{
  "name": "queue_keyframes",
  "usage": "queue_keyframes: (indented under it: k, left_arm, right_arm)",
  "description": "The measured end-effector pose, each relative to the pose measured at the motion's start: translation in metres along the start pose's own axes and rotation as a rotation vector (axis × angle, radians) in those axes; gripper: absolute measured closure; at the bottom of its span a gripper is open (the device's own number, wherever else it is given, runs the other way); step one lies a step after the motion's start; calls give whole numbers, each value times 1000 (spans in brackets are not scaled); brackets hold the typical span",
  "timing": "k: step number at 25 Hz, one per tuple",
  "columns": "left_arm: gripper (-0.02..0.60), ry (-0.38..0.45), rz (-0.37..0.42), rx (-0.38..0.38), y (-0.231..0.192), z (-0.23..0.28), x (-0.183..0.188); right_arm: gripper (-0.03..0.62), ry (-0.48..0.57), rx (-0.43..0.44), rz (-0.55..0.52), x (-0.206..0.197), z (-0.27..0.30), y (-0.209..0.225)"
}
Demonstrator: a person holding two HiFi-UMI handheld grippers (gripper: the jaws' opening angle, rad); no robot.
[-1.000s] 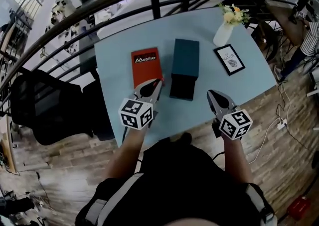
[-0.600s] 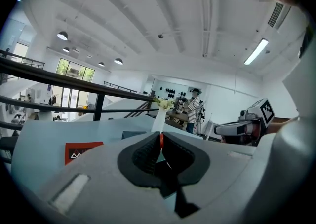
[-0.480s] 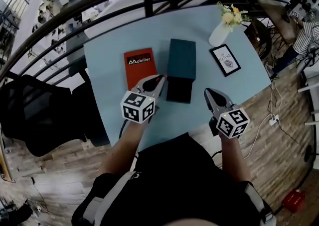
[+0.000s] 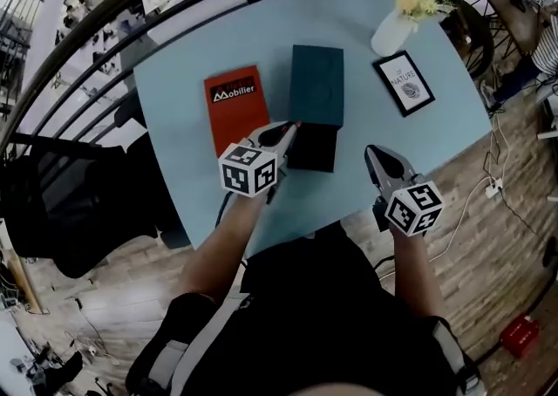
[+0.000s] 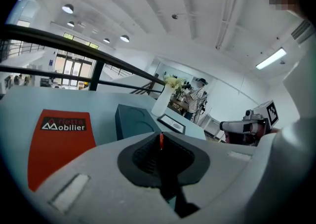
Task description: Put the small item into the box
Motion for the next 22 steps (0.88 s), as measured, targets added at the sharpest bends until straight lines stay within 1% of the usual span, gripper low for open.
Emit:
queue_keyframes:
  k: [4, 9, 15, 18, 22]
  left_arm:
    - [563, -58, -30, -21, -3, 23, -14]
    - [563, -121, -8, -23, -4, 48, -29]
    - [563, -228, -4, -17, -4, 70, -48]
    - [563, -277, 24, -22, 1, 78, -53]
    - [561, -330, 86, -12, 4, 86, -56]
  right_arm:
    - [592, -29, 2, 20, -13, -1, 6]
    - [592, -46, -2, 33, -23, -3, 8]
    - [592, -67, 4, 27, -33, -3, 4]
    - [592, -70, 7, 32, -35, -4, 3]
    - [592, -67, 14, 34, -37, 0, 2]
Point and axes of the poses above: the fingertips, and each gripper's own axes: z forward along the fingers, y to its right, x out of its top, the point moved 7 cm from there along -z, backward along the fingers, and after that the axes turned 15 degrees about -y, right-handed, at the moved point
